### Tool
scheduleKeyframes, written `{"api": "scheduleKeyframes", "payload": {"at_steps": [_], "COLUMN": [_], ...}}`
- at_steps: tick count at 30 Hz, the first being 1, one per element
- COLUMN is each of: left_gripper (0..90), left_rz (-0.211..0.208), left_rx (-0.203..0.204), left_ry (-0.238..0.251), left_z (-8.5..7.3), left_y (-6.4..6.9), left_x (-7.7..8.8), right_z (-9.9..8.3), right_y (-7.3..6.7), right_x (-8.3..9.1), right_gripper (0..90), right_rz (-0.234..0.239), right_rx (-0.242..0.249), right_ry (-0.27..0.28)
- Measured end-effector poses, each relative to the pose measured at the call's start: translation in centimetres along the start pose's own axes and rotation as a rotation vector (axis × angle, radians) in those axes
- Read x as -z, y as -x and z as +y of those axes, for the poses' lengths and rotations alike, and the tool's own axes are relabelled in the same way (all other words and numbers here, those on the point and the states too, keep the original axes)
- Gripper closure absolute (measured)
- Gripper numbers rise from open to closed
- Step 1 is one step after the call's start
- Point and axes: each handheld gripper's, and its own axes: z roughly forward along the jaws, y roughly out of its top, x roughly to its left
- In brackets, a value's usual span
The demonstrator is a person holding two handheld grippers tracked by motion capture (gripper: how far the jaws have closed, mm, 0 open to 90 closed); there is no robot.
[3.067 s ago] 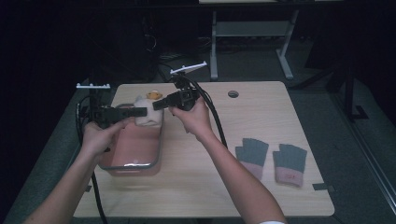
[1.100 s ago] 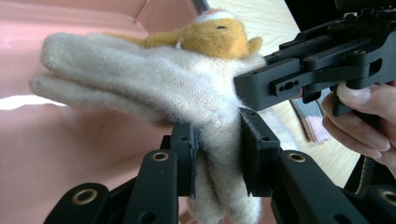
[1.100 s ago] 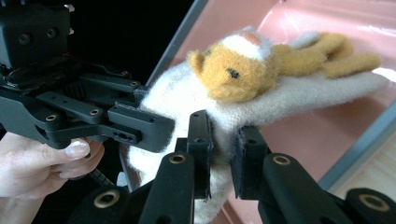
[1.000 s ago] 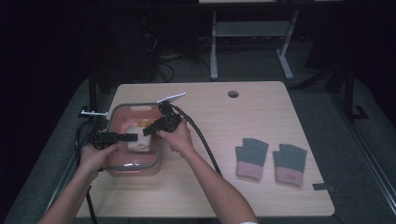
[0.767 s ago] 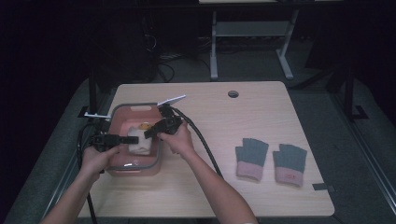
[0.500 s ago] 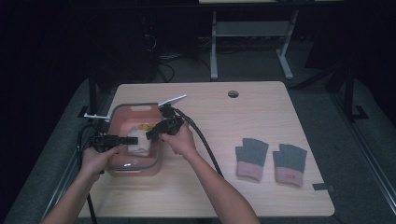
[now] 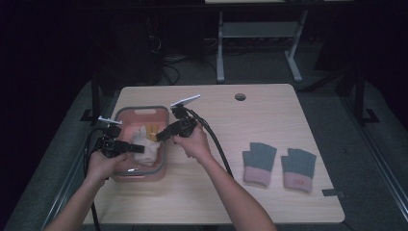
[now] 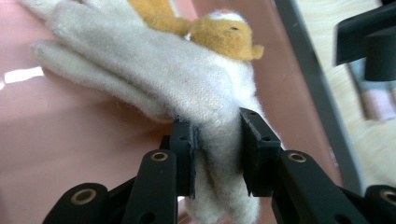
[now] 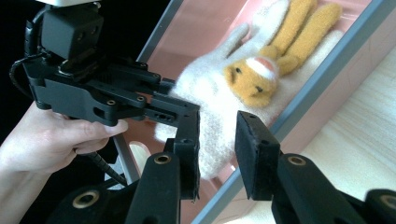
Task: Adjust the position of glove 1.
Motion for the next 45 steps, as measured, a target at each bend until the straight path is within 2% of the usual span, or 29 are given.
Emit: {"api": "scheduleKeyframes", "payload": {"at_steps": [8, 9, 10, 13, 15, 16, 17, 19, 21, 24, 25, 26, 32, 34, 35, 40, 45], "left_gripper": [64.2, 62.7, 58.3, 56.2, 56.3, 56.3, 56.5, 60.3, 64.1, 66.9, 67.8, 68.0, 69.0, 69.0, 69.0, 68.9, 65.4], "left_rz": [0.059, 0.067, 0.079, 0.082, 0.115, 0.115, 0.135, 0.143, 0.146, 0.165, 0.183, 0.183, 0.248, 0.252, 0.265, 0.269, 0.25], "left_rx": [-0.006, 0.005, -0.001, 0.002, -0.018, -0.018, -0.016, -0.029, -0.04, -0.048, -0.074, -0.074, -0.079, -0.077, -0.081, -0.077, -0.068], "left_ry": [-0.059, -0.059, -0.066, -0.06, -0.047, -0.047, -0.029, -0.022, -0.032, -0.057, -0.081, -0.081, -0.129, -0.132, -0.15, -0.163, -0.121], "left_z": [0.2, 0.2, 0.2, 0.3, 0.6, 0.6, 0.8, 1.0, 1.0, 0.9, 0.9, 0.9, 1.2, 1.2, 1.3, 1.3, 1.6], "left_y": [0.2, 0.3, 0.2, 0.2, 0.3, 0.3, 0.4, 0.6, 0.7, 1.1, 1.0, 1.0, 0.7, 0.6, 0.5, 0.4, 0.8], "left_x": [-0.4, -0.4, -0.2, 0.2, 1.3, 1.3, 1.9, 2.2, 2.1, 1.1, 0.5, 0.5, -0.7, -0.9, -1.2, -1.6, -0.8], "right_z": [-0.2, -0.3, -0.4, -0.6, -0.7, -0.7, -0.9, -1.0, -1.1, -1.2, -1.4, -1.4, -1.8, -1.9, -1.9, -2.2, -2.6], "right_y": [-0.2, -0.2, -0.2, -0.1, -0.1, -0.1, -0.1, -0.1, -0.1, -0.2, -0.1, -0.1, 0.2, 0.2, 0.3, 0.4, 0.7], "right_x": [0.8, 0.9, 1.1, 1.5, 1.9, 1.9, 2.3, 2.5, 2.6, 2.8, 3.0, 3.0, 3.8, 3.9, 4.1, 4.7, 5.7], "right_gripper": [70.4, 70.4, 70.4, 70.1, 70.0, 70.0, 70.0, 69.8, 69.8, 69.6, 69.5, 69.5, 69.0, 68.9, 68.6, 68.5, 66.6], "right_rz": [0.009, 0.012, 0.006, 0.003, 0.0, 0.0, 0.001, 0.001, 0.004, 0.003, 0.007, 0.007, 0.012, 0.012, 0.012, 0.017, 0.01], "right_rx": [0.019, 0.016, 0.016, 0.019, 0.021, 0.021, 0.021, 0.025, 0.025, 0.025, 0.03, 0.03, 0.031, 0.029, 0.029, 0.03, 0.032], "right_ry": [0.017, 0.018, 0.026, 0.038, 0.043, 0.043, 0.053, 0.061, 0.06, 0.063, 0.06, 0.06, 0.071, 0.072, 0.072, 0.078, 0.086]}}
